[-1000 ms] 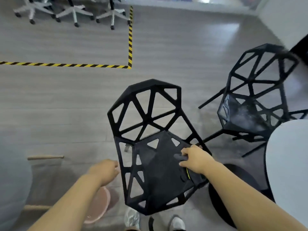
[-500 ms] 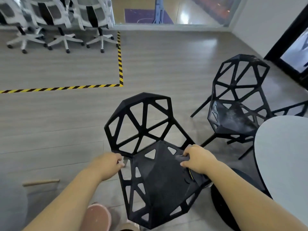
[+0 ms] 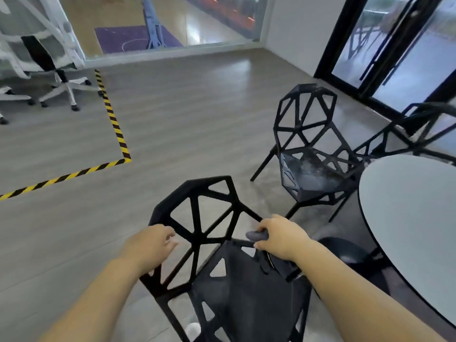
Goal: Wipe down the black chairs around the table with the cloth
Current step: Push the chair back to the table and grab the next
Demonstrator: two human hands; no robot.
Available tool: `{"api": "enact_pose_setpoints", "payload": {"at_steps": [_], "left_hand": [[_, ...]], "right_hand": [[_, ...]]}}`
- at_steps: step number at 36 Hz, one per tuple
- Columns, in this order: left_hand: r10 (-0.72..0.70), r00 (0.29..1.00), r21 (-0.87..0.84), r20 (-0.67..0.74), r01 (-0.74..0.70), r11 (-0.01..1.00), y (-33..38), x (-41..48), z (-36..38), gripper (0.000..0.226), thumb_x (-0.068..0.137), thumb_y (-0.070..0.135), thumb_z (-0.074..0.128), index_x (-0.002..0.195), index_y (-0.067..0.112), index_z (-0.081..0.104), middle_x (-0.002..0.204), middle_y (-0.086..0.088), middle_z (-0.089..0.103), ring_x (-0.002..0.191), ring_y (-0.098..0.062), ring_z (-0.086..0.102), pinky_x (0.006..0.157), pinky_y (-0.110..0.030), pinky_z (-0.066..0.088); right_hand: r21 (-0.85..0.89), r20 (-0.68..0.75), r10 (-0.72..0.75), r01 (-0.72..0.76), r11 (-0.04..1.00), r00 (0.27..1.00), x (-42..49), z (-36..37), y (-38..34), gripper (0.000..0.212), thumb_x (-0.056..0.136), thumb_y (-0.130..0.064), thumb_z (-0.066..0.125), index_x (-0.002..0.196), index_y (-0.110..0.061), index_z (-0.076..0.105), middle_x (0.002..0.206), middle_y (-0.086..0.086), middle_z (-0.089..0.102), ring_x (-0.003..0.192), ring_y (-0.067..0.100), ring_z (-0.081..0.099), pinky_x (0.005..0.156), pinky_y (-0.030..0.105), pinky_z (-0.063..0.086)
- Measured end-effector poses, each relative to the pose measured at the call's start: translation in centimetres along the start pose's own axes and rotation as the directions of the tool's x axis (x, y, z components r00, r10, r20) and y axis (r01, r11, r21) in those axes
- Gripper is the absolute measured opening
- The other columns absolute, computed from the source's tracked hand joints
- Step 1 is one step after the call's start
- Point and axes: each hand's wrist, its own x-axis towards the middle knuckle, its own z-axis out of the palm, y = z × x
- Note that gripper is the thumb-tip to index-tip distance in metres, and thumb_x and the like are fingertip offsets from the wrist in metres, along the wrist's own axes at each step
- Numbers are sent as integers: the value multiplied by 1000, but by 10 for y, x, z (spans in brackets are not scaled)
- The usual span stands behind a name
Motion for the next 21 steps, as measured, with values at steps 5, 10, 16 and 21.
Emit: {"api": "enact_pose_setpoints", "payload": {"at_steps": [5, 10, 16, 21], "left_hand": [[59, 998, 46, -3, -58, 997, -19, 26, -15, 25, 94, 38, 47, 111, 28, 62, 100, 15, 55, 90, -8, 55, 80, -30, 50], [51, 998, 125, 24, -53, 991, -24, 37, -15, 43, 94, 39, 50, 135, 26, 46, 137, 5, 39, 125, -17, 37, 99, -31, 41], [-126, 979, 142, 159, 104, 984, -27, 50, 2, 66, 95, 33, 51, 149, 23, 15, 149, -11, 8, 127, -35, 29, 100, -39, 41], [-174, 975, 141, 135, 155, 978, -32, 54, 23, 63, 94, 22, 52, 146, 18, 17, 151, -20, -7, 107, -36, 48, 87, -37, 47]], "right_hand": [[49, -25, 63, -61, 997, 998, 9, -8, -14, 38, 82, -51, 64, 113, -28, 59, 102, -6, 44, 94, 20, 54, 83, 35, 48], [89, -27, 109, -106, 990, 994, 4, -2, -13, 37, 84, -49, 62, 114, -28, 58, 106, -7, 44, 97, 19, 54, 80, 32, 46], [94, 24, 151, -152, 984, 988, -3, 17, -5, 39, 85, -48, 61, 118, -28, 57, 110, -6, 46, 100, 19, 54, 81, 29, 44], [81, 67, 155, -160, 984, 986, -4, 35, 3, 42, 84, -50, 61, 121, -31, 55, 108, -9, 43, 106, 18, 52, 94, 37, 43]]}}
